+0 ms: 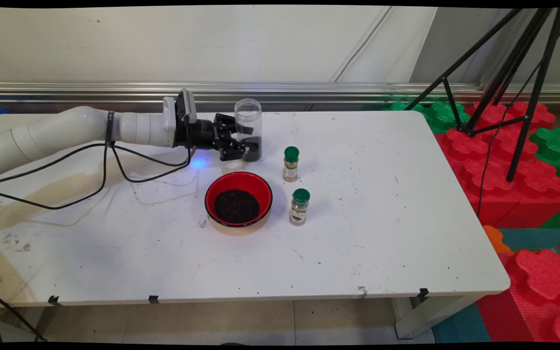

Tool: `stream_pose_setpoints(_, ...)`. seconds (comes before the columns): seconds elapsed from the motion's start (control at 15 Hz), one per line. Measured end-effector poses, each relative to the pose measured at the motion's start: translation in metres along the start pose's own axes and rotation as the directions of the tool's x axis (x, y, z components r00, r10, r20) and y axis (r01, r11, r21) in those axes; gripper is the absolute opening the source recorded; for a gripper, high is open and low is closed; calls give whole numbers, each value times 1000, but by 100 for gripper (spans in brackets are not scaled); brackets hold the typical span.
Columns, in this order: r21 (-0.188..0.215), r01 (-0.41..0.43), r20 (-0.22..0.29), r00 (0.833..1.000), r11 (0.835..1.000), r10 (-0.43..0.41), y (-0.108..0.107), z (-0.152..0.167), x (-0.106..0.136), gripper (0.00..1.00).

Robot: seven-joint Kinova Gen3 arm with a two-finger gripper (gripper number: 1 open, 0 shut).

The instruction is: Place the picked object on the table

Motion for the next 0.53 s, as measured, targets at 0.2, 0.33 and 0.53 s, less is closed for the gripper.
stream_pose_setpoints(0.2,-1,-4,1,1000,1000,4,0,0,-2,0)
stream_pose_setpoints(0.33,-2,-7,2,1000,1000,7,0,0,-2,0)
stream_pose_setpoints(0.53,-3,-11,3,1000,1000,11,0,-1,-4,100)
